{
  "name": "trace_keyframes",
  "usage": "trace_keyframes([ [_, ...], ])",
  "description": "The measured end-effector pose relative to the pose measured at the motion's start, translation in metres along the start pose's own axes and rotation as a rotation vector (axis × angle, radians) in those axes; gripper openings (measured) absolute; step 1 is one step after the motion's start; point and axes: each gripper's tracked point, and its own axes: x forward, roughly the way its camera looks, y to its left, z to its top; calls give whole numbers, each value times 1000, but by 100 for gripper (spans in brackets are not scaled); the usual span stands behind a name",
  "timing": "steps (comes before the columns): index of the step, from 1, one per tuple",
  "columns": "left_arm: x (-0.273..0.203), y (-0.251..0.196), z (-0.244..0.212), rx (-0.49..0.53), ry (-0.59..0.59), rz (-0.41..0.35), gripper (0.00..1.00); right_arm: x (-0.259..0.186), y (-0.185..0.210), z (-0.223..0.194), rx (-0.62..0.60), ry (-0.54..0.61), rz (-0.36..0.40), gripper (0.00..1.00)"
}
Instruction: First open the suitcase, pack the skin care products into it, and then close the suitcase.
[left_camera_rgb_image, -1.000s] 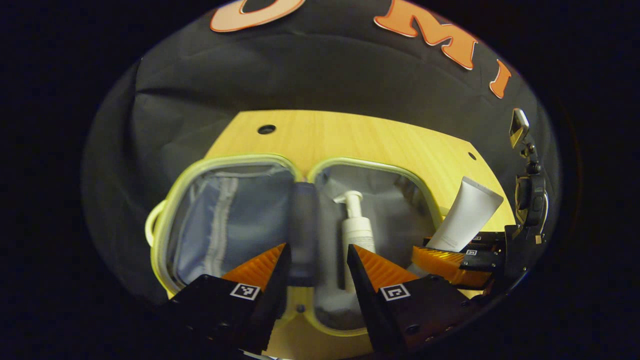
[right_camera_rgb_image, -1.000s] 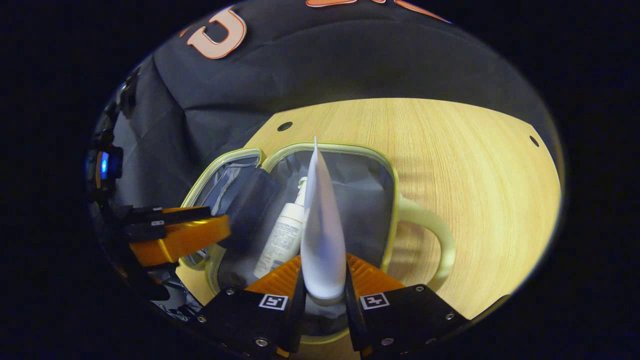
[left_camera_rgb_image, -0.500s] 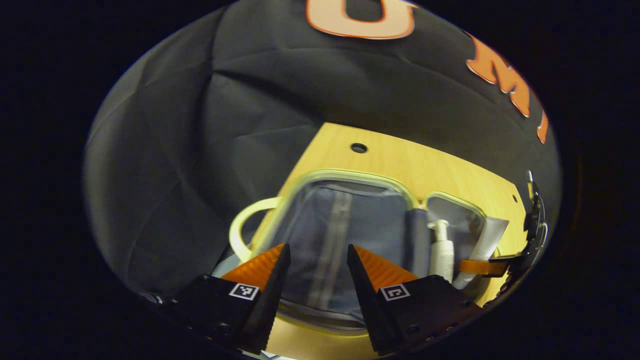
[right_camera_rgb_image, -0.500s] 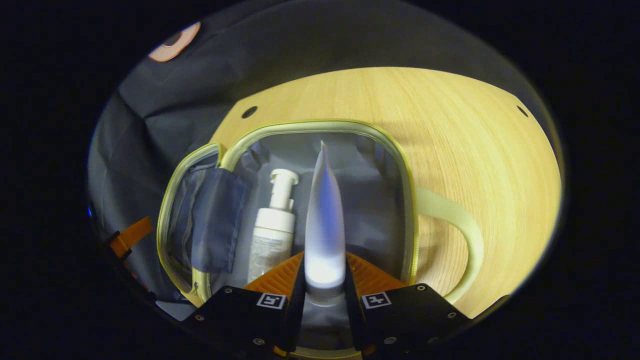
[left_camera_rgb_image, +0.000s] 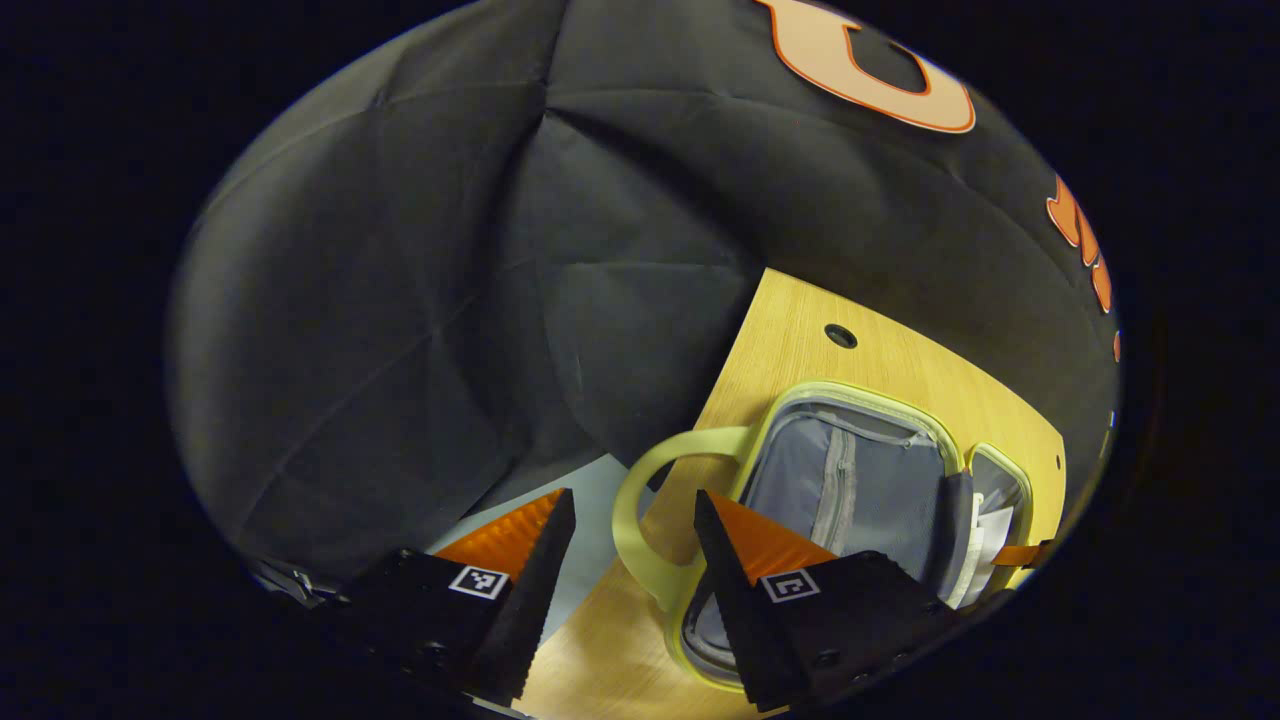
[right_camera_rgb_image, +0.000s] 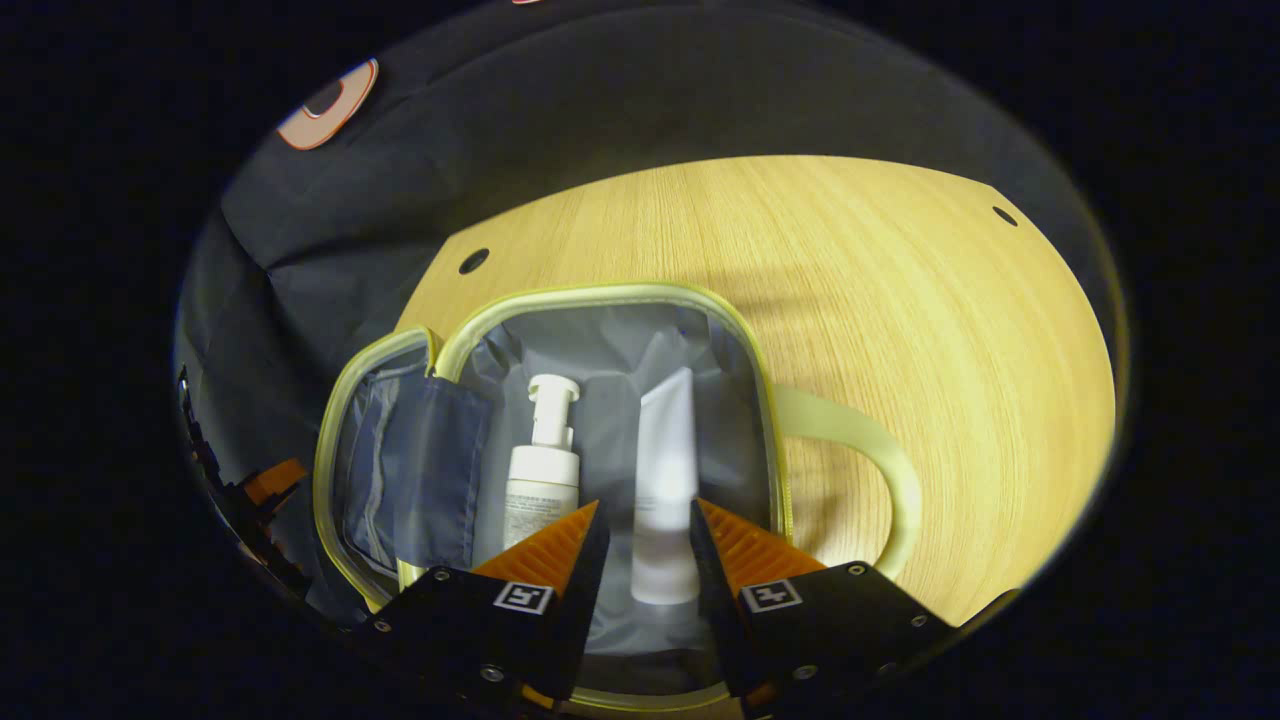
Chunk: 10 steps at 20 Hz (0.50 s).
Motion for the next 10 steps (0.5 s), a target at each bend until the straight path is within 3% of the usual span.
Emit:
trace_keyframes([
  [1, 9, 2, 0, -12, 11, -9, 77, -10, 0, 7, 0, -35, 6, 63],
  [5, 39, 2, -15, -31, 70, -51, 76, -50, -5, 34, 0, -179, 23, 82],
  [9, 66, 4, -19, -47, 106, -96, 77, -82, -19, 50, 12, -261, 15, 89],
  [10, 69, 0, -27, -71, 137, -133, 72, -88, -23, 55, 10, -279, 6, 90],
])
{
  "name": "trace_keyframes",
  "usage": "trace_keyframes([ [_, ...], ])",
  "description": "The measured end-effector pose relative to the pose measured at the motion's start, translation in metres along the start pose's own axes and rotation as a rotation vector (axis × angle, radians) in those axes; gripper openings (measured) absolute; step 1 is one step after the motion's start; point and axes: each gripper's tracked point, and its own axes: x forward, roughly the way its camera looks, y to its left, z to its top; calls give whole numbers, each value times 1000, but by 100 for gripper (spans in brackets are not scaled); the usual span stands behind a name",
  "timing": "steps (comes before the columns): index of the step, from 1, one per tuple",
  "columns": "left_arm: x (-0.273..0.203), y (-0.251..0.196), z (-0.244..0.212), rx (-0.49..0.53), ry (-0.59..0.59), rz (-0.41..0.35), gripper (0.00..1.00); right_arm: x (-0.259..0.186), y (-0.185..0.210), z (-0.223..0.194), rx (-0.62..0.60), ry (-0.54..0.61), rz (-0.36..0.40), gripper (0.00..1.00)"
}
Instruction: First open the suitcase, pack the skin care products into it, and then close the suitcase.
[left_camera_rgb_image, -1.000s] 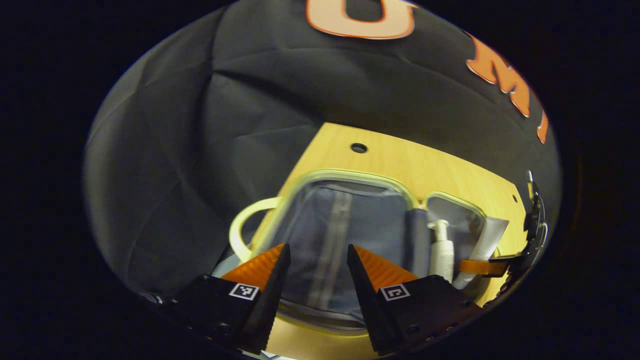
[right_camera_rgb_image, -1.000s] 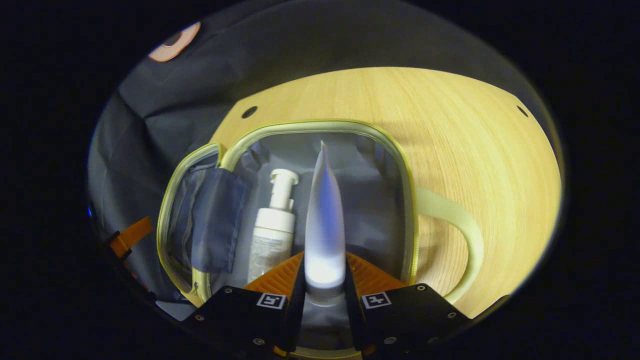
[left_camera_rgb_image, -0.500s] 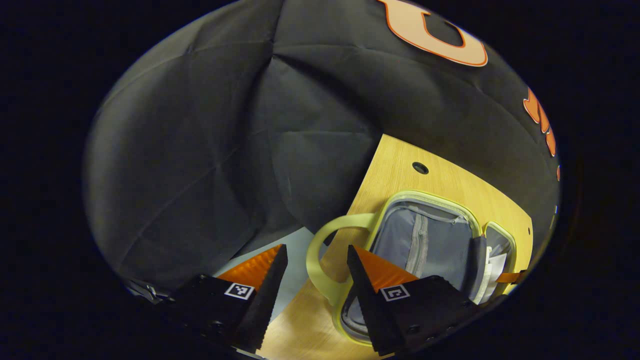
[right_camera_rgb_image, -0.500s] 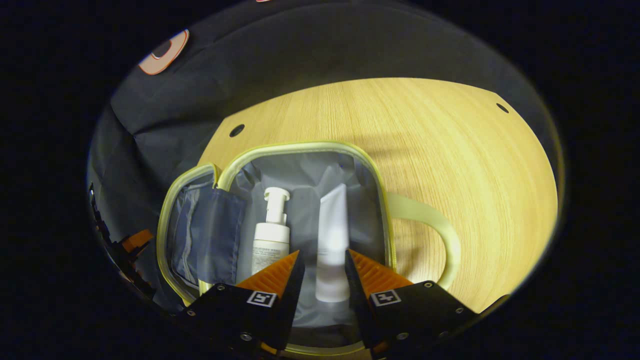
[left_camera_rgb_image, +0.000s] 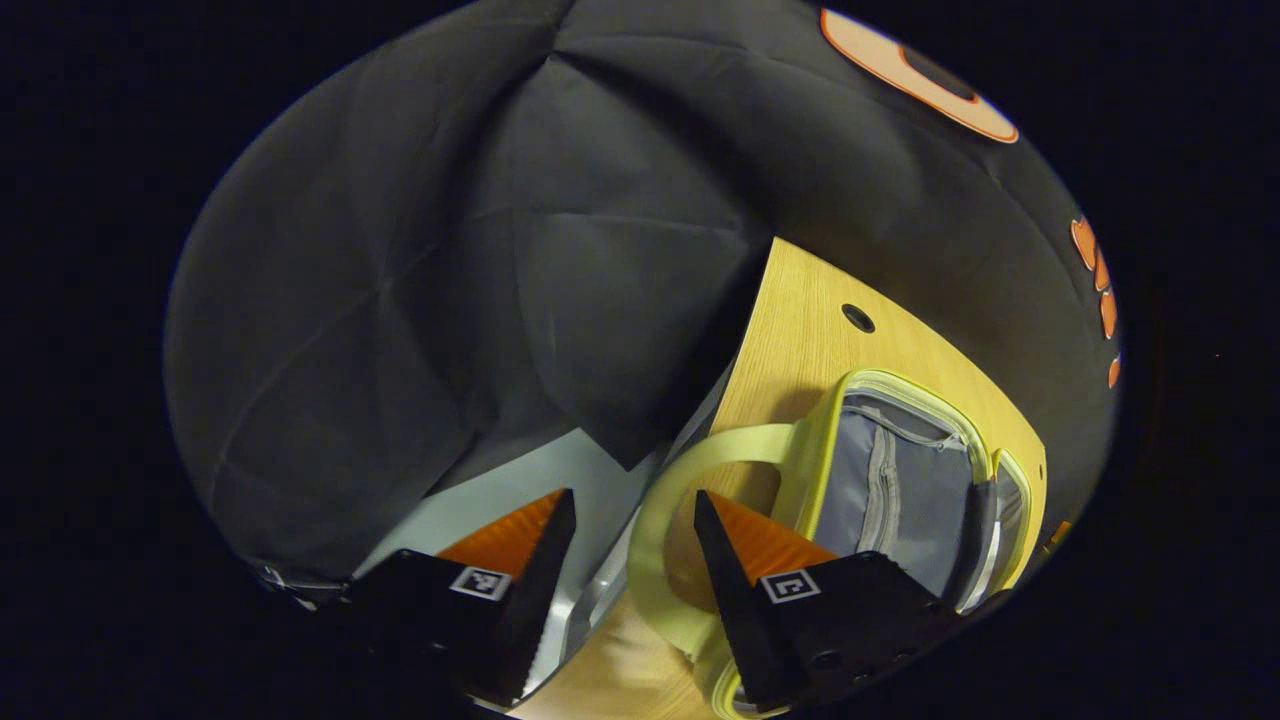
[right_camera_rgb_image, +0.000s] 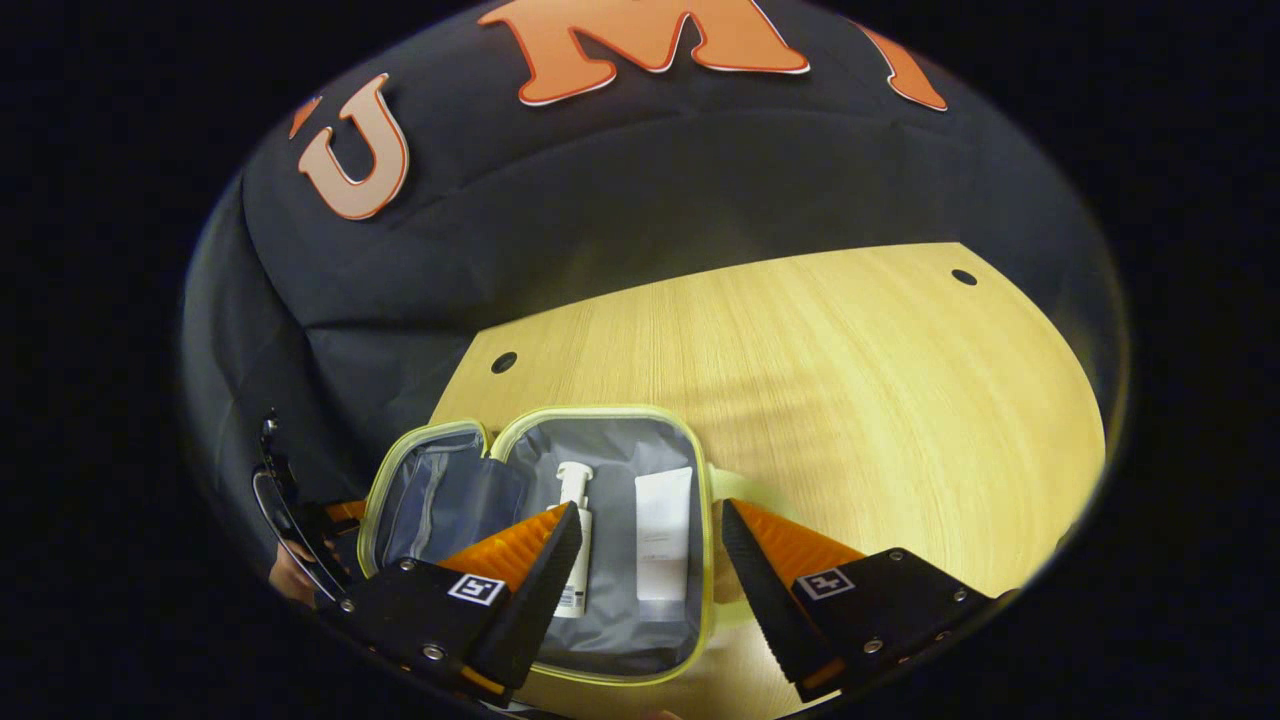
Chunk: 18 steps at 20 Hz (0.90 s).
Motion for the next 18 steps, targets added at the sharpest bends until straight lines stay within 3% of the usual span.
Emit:
trace_keyframes([
  [2, 6, -7, -8, -20, 52, -52, 33, -9, -5, 10, -2, -35, -5, 91],
  [3, 38, -7, -10, -29, 32, -53, 27, -13, -5, 13, -2, -46, -3, 91],
  [4, -3, -11, -8, -12, 47, -56, 17, -15, -7, 14, -4, -50, -7, 91],
  [6, -3, -16, 0, -3, 5, -76, 17, -19, -9, 16, -14, -59, -5, 92],
  [7, -12, -18, 2, 24, -3, -82, 12, -19, -9, 17, -19, -68, -2, 92],
  [13, -71, -42, 41, 187, -172, -19, 10, -36, -15, 47, -67, -201, -4, 94],
  [18, -144, -100, 63, 277, -305, -37, 10, -52, -28, 70, -119, -285, 1, 94],
])
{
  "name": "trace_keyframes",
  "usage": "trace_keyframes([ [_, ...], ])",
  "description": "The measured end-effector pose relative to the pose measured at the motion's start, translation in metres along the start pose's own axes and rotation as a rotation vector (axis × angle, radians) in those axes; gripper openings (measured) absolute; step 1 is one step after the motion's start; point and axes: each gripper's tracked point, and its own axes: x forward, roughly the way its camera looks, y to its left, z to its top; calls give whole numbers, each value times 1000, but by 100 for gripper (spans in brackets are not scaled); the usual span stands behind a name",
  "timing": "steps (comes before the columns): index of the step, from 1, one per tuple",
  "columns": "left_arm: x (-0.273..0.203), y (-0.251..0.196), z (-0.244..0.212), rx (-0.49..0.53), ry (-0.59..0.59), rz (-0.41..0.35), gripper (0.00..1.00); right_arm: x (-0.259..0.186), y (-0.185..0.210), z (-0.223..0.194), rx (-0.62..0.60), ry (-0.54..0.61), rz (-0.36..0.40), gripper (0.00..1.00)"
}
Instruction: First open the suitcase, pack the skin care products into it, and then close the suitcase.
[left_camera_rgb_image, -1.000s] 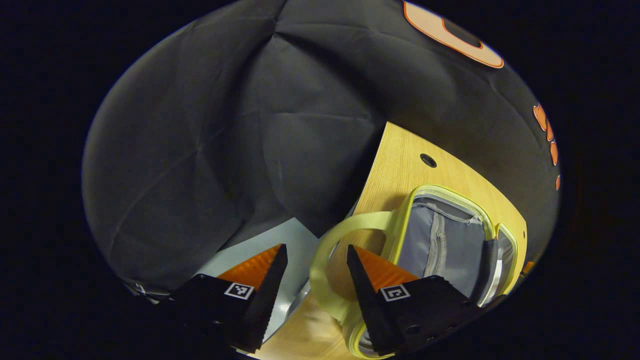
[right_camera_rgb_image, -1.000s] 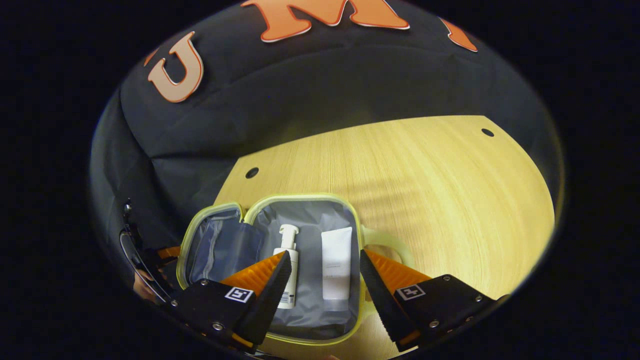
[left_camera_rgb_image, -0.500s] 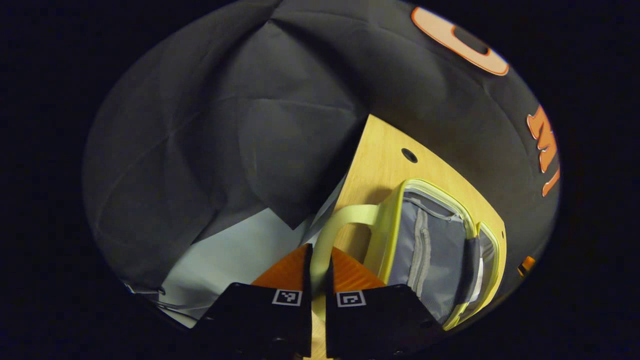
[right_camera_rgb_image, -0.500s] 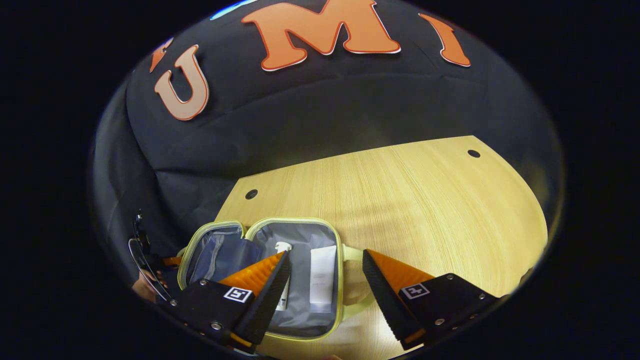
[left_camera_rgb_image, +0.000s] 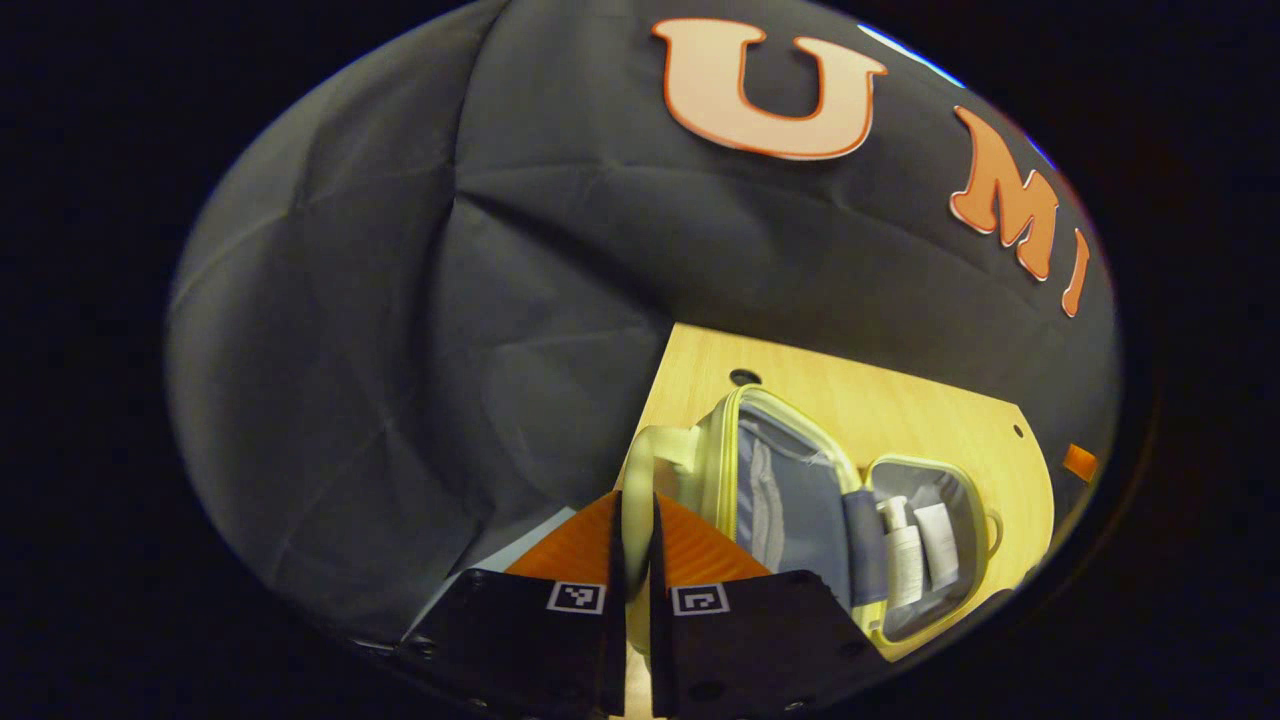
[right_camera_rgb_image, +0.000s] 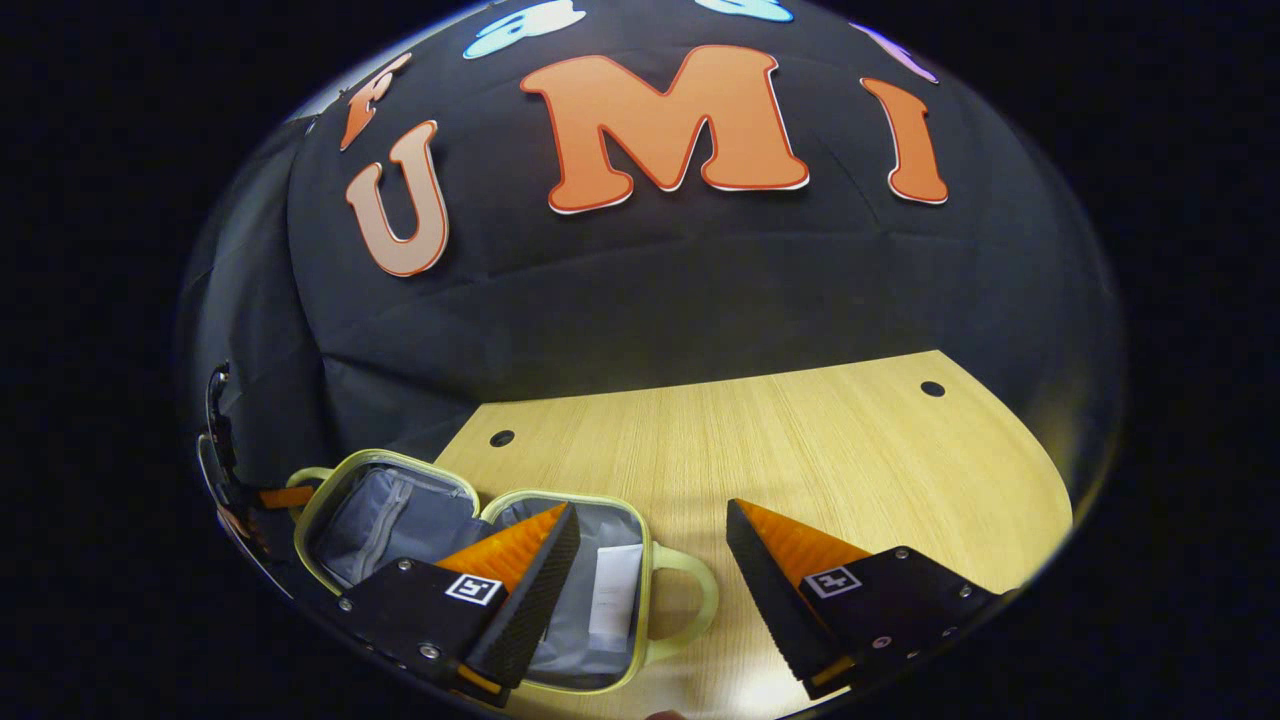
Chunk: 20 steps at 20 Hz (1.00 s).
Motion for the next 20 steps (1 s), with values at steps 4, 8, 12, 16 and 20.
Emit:
trace_keyframes([
  [4, -43, -48, 33, 27, -88, -34, 10, -15, -14, 8, -35, -36, 17, 95],
  [8, -81, -115, 58, 68, -157, -101, 10, -28, -21, 9, -69, -55, 58, 95],
  [12, -104, -187, 68, 98, -197, -183, 10, -39, -37, 10, -55, -63, 78, 95],
  [16, -116, -262, 63, 115, -206, -290, 10, -46, -59, 12, -46, -76, 75, 95],
  [20, -120, -332, 42, 141, -204, -377, 10, -56, -86, 9, -24, -79, 57, 95],
])
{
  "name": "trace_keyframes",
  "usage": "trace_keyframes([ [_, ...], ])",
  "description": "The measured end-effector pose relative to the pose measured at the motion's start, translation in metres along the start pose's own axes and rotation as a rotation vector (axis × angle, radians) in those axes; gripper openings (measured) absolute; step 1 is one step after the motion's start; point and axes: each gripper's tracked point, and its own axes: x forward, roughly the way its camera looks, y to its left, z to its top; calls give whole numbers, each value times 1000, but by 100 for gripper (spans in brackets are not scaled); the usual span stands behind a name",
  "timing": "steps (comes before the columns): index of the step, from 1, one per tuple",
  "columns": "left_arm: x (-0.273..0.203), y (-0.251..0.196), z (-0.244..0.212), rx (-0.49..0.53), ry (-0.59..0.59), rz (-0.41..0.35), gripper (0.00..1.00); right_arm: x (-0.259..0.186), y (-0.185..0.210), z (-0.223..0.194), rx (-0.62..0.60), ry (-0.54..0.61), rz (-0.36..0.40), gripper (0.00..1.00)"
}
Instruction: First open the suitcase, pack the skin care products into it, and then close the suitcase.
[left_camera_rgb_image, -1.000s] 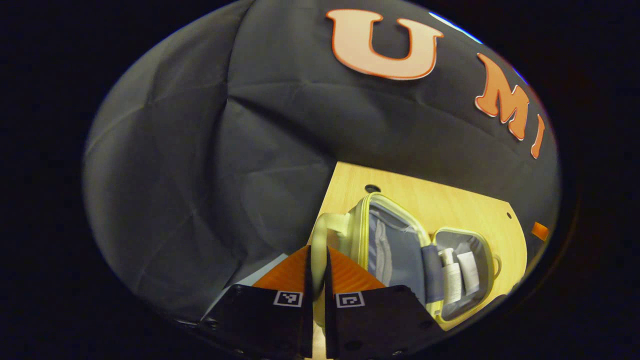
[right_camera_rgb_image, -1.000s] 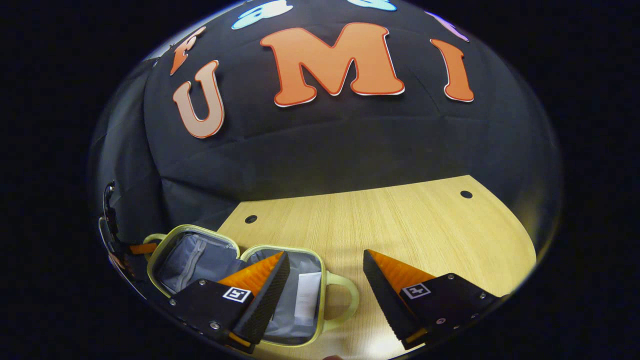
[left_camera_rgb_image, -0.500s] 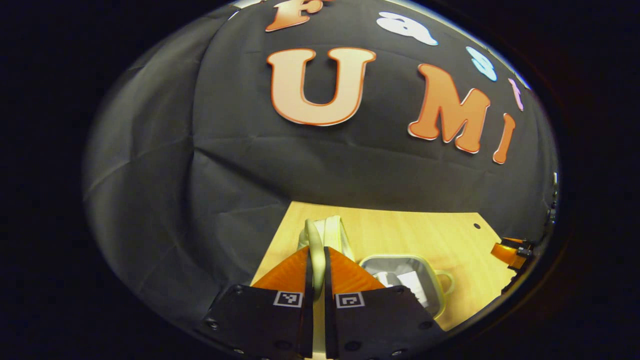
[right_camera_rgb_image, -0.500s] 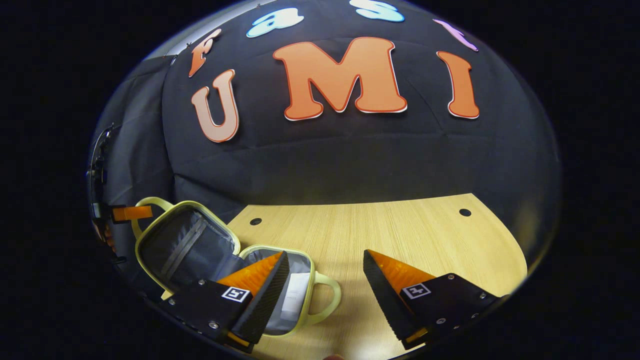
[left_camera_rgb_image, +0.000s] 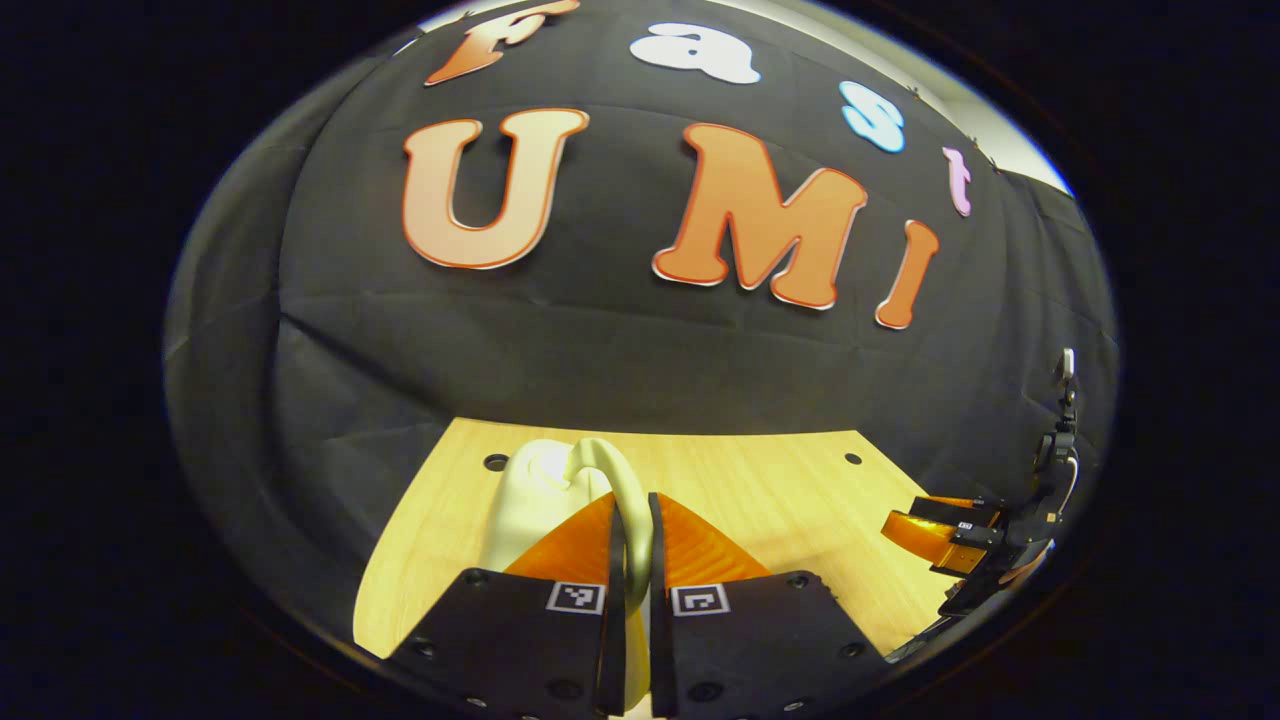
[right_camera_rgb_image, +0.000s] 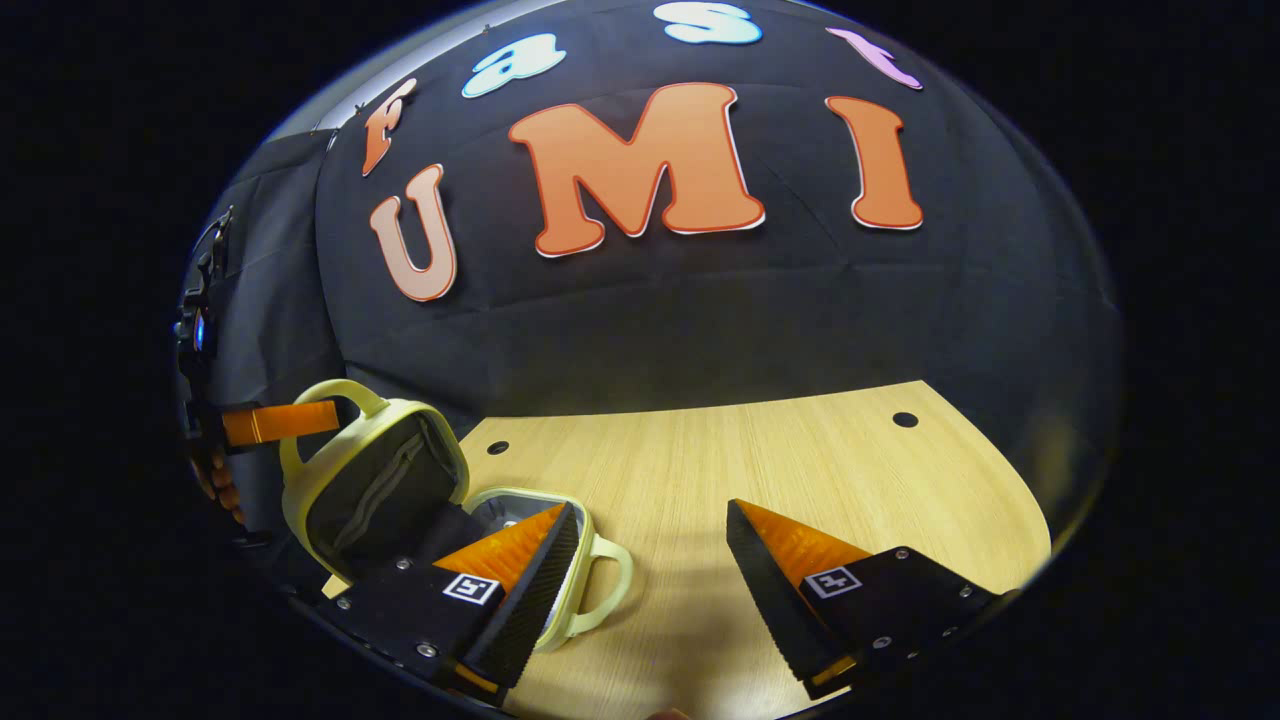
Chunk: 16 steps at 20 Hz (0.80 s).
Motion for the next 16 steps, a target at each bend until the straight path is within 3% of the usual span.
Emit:
trace_keyframes([
  [6, 47, -103, -59, -34, 84, -156, 10, -13, -34, -6, 4, 4, -13, 95],
  [14, 98, -158, -163, 23, 216, -171, 10, -23, -79, -12, -3, 22, -39, 95],
  [16, 110, -166, -188, 66, 254, -134, 10, -23, -85, -11, -11, 21, -36, 95],
])
